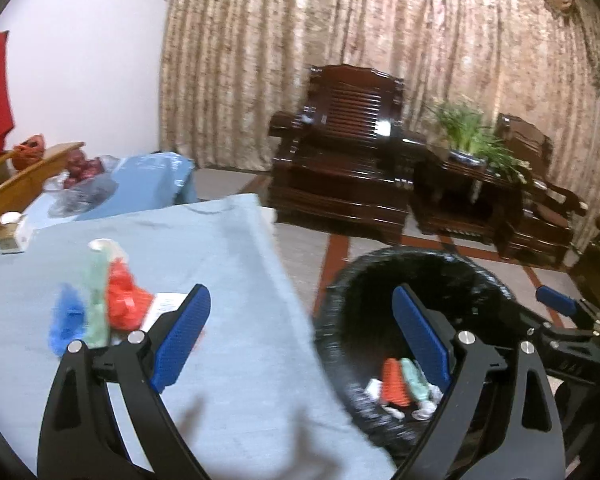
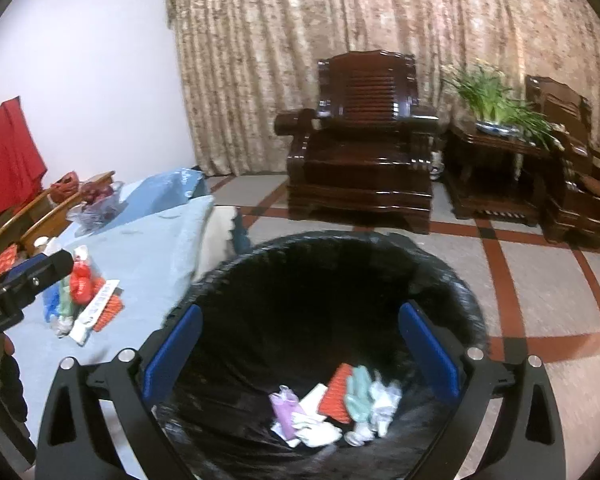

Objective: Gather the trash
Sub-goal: 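Move both open grippers from the bin back over the table, then grasp the white tube by its cap with the right gripper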

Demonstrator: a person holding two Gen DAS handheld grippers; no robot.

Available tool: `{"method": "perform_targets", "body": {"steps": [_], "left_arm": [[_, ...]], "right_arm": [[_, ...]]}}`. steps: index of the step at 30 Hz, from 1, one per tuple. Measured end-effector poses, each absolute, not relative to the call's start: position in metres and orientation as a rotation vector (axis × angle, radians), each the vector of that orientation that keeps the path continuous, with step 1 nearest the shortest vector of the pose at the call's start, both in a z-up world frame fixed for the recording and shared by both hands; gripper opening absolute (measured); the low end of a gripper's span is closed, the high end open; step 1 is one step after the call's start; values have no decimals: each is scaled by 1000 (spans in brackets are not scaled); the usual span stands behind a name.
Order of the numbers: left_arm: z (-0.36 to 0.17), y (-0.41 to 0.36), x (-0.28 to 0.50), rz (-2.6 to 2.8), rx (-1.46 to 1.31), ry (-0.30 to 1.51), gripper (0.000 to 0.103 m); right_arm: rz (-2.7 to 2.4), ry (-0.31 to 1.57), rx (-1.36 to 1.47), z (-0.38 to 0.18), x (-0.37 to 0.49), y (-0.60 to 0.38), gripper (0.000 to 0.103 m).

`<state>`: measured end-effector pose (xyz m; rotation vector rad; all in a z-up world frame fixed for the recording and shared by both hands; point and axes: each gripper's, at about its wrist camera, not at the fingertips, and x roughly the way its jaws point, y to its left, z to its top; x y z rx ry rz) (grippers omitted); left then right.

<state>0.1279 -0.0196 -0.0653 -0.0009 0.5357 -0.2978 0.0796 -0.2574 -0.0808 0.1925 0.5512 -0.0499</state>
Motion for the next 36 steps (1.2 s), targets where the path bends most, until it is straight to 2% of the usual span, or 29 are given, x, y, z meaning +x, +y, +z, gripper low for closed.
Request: {"method": "perform_targets", "body": {"steps": [16, 36], "left_arm": [[-72, 103, 127, -44, -20, 545, 90], [-122, 206, 134, 132, -38, 630, 90]], "right_arm": [[178, 574, 113, -84, 122, -137, 97], [264, 695, 64, -137, 167, 2, 97]]}}
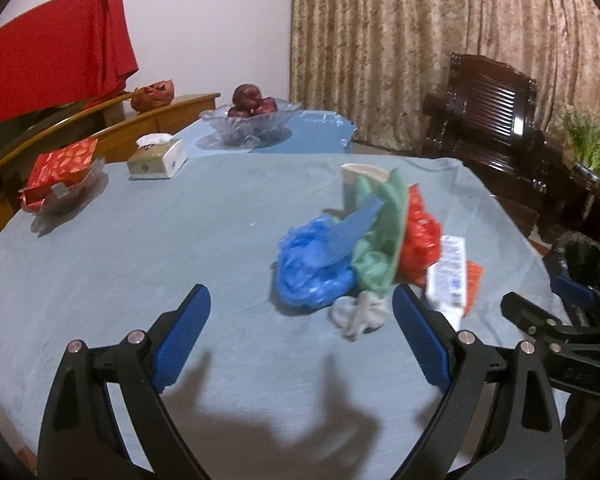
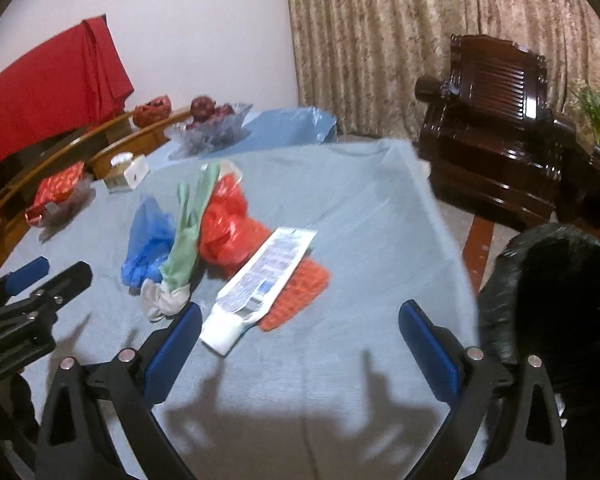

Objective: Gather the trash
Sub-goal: 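Grasp the white tube by its cap with the right gripper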

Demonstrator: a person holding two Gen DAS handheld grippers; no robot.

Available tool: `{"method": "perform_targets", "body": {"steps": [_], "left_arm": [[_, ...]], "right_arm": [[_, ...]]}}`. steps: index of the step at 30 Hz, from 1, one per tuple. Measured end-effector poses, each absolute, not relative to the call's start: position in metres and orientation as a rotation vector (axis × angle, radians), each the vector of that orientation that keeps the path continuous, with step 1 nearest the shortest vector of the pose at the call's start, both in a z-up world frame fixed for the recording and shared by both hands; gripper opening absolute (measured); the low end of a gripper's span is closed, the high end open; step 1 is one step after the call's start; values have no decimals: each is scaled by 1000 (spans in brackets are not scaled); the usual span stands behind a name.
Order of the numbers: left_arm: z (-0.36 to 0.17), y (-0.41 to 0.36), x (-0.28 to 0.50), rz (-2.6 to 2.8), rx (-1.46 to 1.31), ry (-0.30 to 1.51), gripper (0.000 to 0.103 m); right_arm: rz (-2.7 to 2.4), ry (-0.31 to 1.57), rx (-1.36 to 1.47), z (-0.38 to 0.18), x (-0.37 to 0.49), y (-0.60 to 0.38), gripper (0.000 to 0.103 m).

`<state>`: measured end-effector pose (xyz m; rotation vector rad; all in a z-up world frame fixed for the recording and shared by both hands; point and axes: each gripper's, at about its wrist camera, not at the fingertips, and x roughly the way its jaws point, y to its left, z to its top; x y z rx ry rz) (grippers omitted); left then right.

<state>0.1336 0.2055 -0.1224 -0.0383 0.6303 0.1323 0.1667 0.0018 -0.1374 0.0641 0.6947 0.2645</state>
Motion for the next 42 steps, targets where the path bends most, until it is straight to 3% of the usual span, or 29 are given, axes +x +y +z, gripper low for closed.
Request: {"method": "perform_targets", "body": {"steps": [16, 32, 34, 39, 42], "left_arm": [[-137, 236, 142, 160, -74, 657, 90], [-146, 226, 147, 141, -91, 673, 90], [-147, 224, 148, 138, -90, 679, 90], [-148, 223, 146, 139, -92, 682, 90], [-149, 223, 145, 141, -93, 679, 90]], "right_arm": [[220, 796, -9, -164, 191, 50, 95], [166, 818, -35, -166, 189, 24, 93], [195, 817, -20, -165, 188, 23, 89], [257, 830, -5, -166, 187, 29, 60], [280, 846, -23, -169, 188, 38, 49]]}}
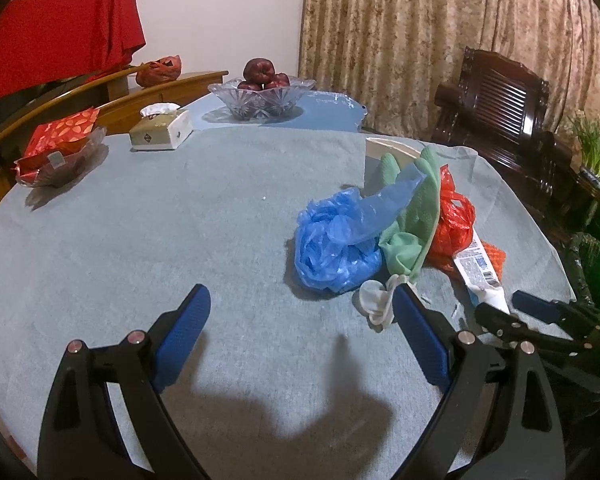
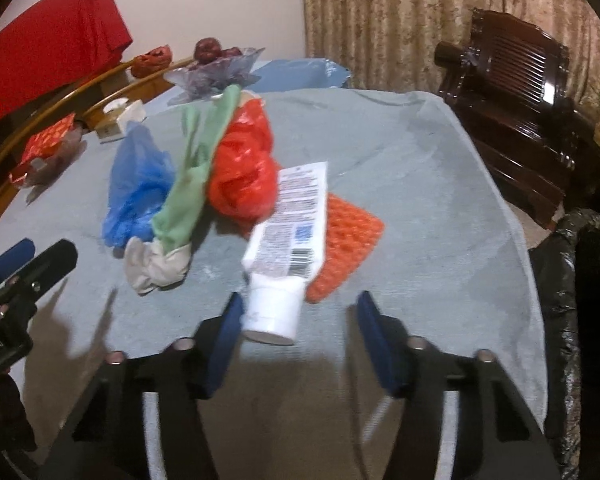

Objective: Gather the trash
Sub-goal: 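Grasp the white tube by its cap with the right gripper, then grasp the white cloth with the left gripper while the right holds the tube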

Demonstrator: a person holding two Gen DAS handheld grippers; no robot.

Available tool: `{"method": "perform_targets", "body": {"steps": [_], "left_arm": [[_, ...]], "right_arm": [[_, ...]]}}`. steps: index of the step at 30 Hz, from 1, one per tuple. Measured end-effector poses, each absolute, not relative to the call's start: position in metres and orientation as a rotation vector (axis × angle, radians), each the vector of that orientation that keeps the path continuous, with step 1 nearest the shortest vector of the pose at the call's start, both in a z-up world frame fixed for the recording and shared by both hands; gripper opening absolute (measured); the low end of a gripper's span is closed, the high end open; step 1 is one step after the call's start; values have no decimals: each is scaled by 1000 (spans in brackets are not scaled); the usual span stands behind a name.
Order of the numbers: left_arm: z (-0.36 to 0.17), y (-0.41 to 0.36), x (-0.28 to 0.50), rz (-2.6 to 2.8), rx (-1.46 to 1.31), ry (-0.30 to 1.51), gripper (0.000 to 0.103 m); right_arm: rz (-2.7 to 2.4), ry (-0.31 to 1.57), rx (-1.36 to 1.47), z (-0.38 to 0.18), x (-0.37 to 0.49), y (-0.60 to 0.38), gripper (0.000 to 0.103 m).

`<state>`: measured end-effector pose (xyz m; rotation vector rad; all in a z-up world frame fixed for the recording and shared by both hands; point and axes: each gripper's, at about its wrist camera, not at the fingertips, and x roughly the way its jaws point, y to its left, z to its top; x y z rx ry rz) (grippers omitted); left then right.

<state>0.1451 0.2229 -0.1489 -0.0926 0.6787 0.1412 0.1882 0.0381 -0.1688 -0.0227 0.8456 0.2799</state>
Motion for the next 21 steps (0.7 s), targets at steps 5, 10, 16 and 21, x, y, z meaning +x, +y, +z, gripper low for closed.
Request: {"method": "perform_targets", "body": {"steps": [5, 10, 16, 21], "left_arm": [[-149, 224, 144, 143, -96, 679, 90], [-150, 223, 145, 143, -101, 690, 90], [-151, 213, 149, 120, -96, 696, 90], [-158, 198, 159, 84, -94, 716, 85]], "right_arm": [[275, 871, 0, -174, 195, 39, 45], [288, 875, -6, -175, 200, 40, 43], [292, 868, 21, -173, 195, 25, 31], [280, 850, 54, -170, 189, 5, 30]]}}
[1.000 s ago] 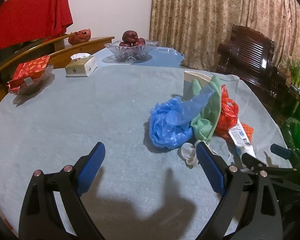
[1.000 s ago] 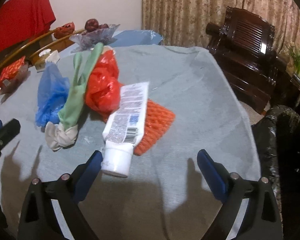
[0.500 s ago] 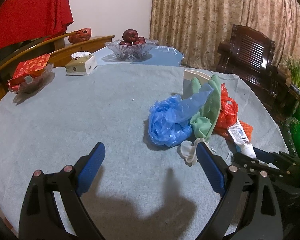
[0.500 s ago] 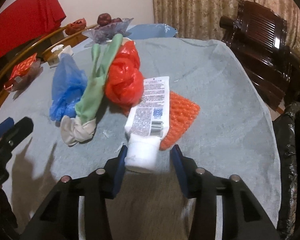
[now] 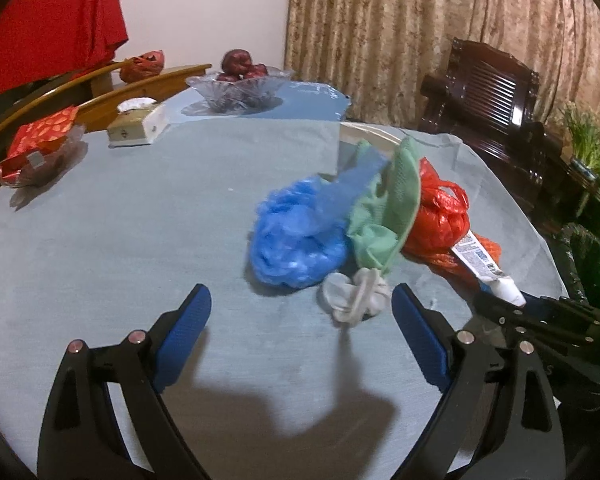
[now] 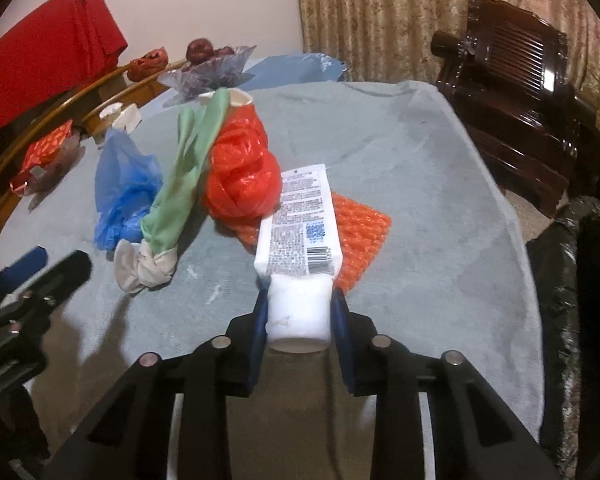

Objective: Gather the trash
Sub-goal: 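Grasp the white cloth with the left gripper while the right holds the tube, then release the tube and grasp the red plastic bag with the right gripper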

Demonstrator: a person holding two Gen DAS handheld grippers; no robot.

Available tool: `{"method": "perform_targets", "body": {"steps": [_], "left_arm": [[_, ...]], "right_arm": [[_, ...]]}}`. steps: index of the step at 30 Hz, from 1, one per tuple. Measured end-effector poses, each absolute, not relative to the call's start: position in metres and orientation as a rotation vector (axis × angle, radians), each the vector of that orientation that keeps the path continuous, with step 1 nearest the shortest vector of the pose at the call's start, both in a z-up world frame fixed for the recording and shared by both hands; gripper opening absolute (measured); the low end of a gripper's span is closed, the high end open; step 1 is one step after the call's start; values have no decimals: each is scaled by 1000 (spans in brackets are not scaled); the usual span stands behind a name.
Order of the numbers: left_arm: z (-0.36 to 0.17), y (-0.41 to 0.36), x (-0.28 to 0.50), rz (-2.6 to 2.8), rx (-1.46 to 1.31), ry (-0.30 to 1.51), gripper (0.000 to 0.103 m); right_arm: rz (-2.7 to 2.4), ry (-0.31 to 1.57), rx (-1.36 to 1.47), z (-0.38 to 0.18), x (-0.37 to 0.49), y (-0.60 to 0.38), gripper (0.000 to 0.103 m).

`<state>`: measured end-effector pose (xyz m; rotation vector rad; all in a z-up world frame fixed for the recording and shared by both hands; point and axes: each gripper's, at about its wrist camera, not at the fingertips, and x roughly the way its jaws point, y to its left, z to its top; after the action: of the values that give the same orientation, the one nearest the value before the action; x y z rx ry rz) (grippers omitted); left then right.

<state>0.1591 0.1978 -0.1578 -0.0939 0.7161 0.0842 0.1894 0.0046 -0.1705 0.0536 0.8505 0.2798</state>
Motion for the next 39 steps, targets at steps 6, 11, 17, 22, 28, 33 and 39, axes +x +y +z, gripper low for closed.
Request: {"method": "perform_targets", "body": {"steps": [6, 11, 17, 22, 28, 33, 39], "left_arm": [[-173, 180, 181, 42, -91, 772, 74], [-185, 167, 202, 10, -80, 839, 51], [-187, 164, 204, 17, -77, 859, 34], [-179, 162, 188, 24, -86, 844, 33], [-167, 167, 170, 40, -114, 808, 32], [-171, 168, 176, 32, -119, 826, 32], [-182, 172, 189, 18, -136, 866, 37]], "right_arm": [[266, 854, 80, -170, 189, -14, 30], [288, 865, 95, -171, 192, -20, 33], [308, 832, 79, -163, 185, -23, 37], [313, 815, 98, -157, 182, -28, 38], [328, 770, 101, -145, 186, -28, 47], [343, 758, 74, -142, 205, -17, 47], [369, 777, 64, -144, 225, -3, 53]]}}
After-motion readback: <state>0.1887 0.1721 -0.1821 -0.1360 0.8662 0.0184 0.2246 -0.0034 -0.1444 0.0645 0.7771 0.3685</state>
